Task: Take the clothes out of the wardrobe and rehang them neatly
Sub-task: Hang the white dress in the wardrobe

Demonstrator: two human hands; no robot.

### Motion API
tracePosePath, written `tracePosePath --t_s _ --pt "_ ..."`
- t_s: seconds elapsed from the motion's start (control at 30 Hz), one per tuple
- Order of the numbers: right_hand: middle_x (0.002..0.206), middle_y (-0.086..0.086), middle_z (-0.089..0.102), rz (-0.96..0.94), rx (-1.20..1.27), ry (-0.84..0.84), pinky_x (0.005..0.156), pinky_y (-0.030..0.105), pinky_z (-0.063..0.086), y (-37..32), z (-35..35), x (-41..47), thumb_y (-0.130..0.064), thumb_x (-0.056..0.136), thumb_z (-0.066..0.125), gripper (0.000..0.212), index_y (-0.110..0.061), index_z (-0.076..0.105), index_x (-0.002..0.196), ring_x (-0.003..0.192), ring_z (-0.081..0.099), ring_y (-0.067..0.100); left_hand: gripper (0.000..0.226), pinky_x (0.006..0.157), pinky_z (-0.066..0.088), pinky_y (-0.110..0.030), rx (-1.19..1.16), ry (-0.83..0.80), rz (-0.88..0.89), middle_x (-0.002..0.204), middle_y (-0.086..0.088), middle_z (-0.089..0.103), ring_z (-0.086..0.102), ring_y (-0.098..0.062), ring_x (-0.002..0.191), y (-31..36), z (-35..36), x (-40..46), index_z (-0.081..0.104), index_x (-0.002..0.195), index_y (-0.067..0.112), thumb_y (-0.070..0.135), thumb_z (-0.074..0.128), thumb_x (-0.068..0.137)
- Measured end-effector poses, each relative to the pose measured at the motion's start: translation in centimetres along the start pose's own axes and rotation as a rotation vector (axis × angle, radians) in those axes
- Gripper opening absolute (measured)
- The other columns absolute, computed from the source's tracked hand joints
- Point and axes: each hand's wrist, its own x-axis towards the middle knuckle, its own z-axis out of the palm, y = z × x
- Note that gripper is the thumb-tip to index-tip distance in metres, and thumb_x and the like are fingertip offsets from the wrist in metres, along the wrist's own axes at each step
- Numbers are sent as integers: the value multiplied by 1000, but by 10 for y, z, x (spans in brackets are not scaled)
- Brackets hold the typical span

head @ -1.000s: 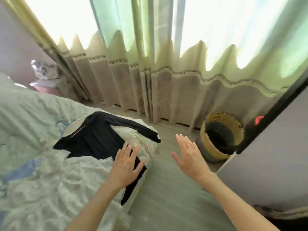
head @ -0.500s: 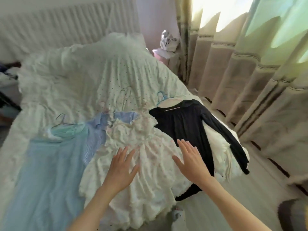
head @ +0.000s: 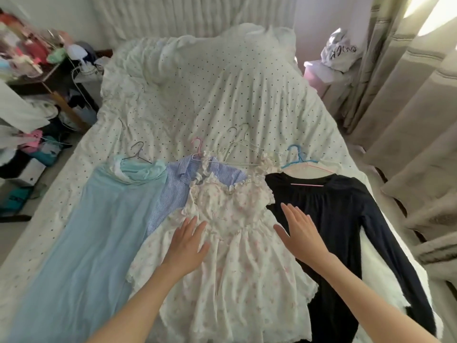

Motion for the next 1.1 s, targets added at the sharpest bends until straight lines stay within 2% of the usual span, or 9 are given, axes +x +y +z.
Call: tracePosePath --t_s 0.13,0.4,0.5,0.57,0.67,0.8,0.87,1.0,1.1 --pt "155 0 16 -57 -136 -95 115 37 12 11 4 57 -48 98 32 63 -20 9 149 144 12 19 85 117 4 -37 -29 -8 -40 156 -6 -5 -6 -22 144 -18 -2 45 7 149 21 60 0 74" --pt "154 7 23 42 -144 -145 115 40 17 40 16 215 -43 97 37 63 -16 13 149 142 18 23 58 115 7 -39 -38 -16 -47 156 -9 -3 -2 -27 144 -44 10 180 13 148 19 40 31 97" --pt "148 9 34 76 -137 -148 113 39 25 56 29 276 -42 96 41 61 -12 21 146 137 30 26 58 103 35 -50 -11 -67 -53 147 -19 32 36 -38 132 -50 33 224 40 137 12 42 36 88" --pt "147 10 36 121 -110 -172 111 38 27 66 41 312 -40 96 41 60 -11 22 146 135 32 27 56 91 38 -48 13 -127 -81 134 -20 49 51 -39 119 -59 55 253 46 128 14 43 35 81" --pt "147 11 35 177 -83 -231 110 40 28 82 59 358 -40 97 41 61 -11 20 146 135 33 28 57 91 36 -50 19 -169 -92 135 -20 48 48 -38 121 -72 88 289 46 129 14 43 38 81" --pt "148 15 32 247 -4 -269 107 41 29 97 76 409 -42 98 35 63 -10 13 148 135 32 30 70 84 47 -53 33 -178 -61 137 -14 46 52 -38 118 -86 118 316 46 128 16 41 74 68" --pt "146 17 34 265 73 -232 103 42 31 99 83 430 -38 99 33 59 -9 15 147 132 35 32 79 82 48 -56 -17 -158 -50 137 -7 39 46 -34 124 -89 127 323 43 129 20 40 81 62" --pt "136 19 44 297 158 -245 94 41 36 99 95 457 -35 98 36 56 -10 18 145 122 44 34 69 87 39 -55 -38 -167 -36 137 -4 34 28 -25 128 -92 137 327 41 132 22 48 66 73" --pt "123 18 54 333 160 -199 89 42 40 95 98 464 -34 97 39 54 -9 23 142 111 51 34 62 95 28 -55 -58 -215 -61 144 1 22 21 -29 137 -91 136 330 29 137 27 49 48 83"
